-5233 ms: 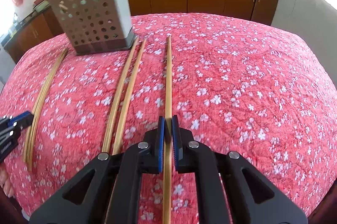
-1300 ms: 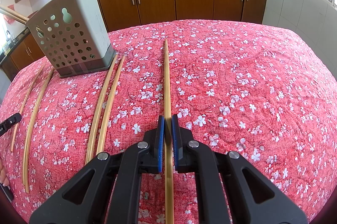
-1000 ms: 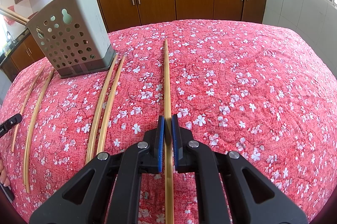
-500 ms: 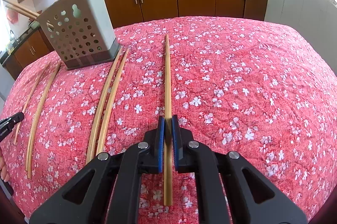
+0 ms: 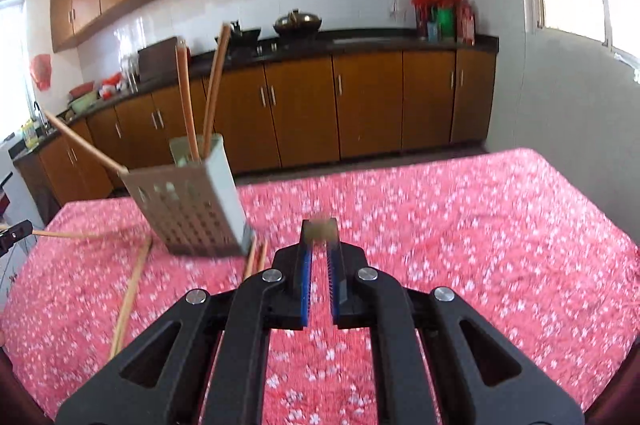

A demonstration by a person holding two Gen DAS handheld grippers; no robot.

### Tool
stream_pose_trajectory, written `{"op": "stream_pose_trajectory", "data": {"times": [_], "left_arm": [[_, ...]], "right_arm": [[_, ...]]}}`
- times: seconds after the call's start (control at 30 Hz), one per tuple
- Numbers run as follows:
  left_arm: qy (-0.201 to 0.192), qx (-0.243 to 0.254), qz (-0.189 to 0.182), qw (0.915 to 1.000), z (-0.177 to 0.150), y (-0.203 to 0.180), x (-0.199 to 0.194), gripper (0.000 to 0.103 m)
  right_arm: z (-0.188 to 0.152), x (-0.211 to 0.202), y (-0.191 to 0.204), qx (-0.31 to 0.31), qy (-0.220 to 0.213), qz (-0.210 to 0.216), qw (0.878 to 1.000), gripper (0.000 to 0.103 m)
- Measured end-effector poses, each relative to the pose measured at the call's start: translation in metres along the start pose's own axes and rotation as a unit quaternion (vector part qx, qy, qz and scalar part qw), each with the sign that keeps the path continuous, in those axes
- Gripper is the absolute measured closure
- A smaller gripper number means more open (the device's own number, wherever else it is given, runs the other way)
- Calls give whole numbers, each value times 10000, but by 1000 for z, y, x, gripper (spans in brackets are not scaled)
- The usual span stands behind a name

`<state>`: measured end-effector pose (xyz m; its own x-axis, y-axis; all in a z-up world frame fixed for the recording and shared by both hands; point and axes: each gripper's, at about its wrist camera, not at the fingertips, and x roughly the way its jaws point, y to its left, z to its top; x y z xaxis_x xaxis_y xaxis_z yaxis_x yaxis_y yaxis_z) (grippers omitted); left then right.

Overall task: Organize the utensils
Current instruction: 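Lift both held chopsticks and carry them over the perforated holder, then lower both chopsticks upright into the holder, both grippers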

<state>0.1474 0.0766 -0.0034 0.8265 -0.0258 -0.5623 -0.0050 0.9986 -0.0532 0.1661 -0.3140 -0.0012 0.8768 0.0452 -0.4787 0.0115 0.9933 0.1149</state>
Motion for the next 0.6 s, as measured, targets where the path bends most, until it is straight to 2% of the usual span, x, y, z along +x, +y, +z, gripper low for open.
{"op": "stream_pose_trajectory", "data": {"times": [0.23,0.47,0.6], "left_arm": [[-253,26,-207,9995,26,-4,-20,95],[-614,140,-545,9965,50,-25,-53,95],[-969,183,-730,9924,70,-47,-67,95]], "right_arm": [[21,-13,3,48,-259,144,9995,95],[55,-43,16,137,-664,761,9948,95],[76,-55,30,196,-975,1133,9886,95]]}}
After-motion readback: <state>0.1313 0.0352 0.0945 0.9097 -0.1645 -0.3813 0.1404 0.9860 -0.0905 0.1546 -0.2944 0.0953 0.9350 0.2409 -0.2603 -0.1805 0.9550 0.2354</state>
